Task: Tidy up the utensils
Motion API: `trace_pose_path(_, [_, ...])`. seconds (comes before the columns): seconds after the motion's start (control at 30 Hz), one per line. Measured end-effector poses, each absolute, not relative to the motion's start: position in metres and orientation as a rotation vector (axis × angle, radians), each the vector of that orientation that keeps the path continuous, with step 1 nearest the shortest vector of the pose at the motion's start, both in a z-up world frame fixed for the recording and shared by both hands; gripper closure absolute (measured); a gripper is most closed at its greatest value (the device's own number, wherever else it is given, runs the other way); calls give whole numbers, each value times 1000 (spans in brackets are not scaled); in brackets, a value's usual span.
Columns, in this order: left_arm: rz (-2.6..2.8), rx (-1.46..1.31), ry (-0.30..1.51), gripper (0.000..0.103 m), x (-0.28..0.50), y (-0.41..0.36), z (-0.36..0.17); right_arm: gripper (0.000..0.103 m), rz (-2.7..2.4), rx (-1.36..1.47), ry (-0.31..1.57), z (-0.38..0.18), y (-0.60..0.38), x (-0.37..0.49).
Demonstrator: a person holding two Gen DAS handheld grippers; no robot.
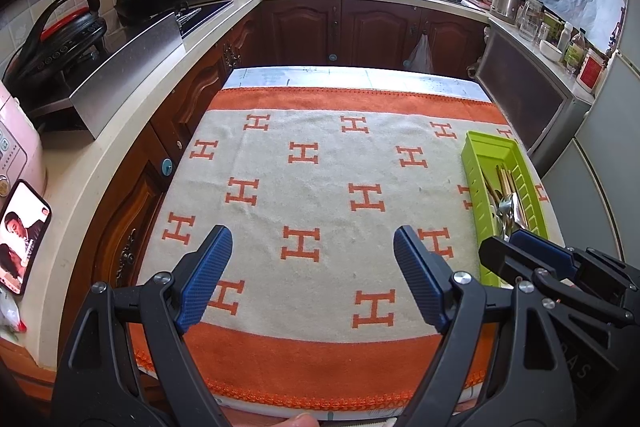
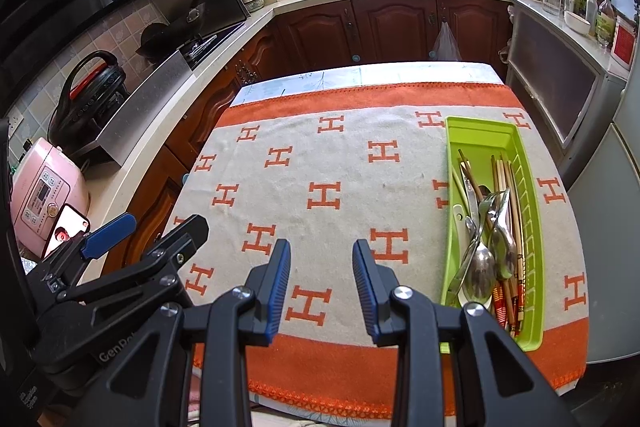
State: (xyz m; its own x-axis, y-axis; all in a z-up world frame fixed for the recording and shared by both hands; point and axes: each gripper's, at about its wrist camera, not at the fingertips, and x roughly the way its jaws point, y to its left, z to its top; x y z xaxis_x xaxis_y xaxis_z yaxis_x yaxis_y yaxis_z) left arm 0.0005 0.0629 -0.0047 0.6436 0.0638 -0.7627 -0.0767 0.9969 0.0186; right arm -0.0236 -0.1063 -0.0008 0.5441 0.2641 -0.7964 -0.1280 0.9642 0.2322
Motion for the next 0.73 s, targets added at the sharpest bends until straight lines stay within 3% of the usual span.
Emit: trace_pose_path(0.73, [79,-37,887,22,2,71,-13,71,229,141,988,-10,-99,-26])
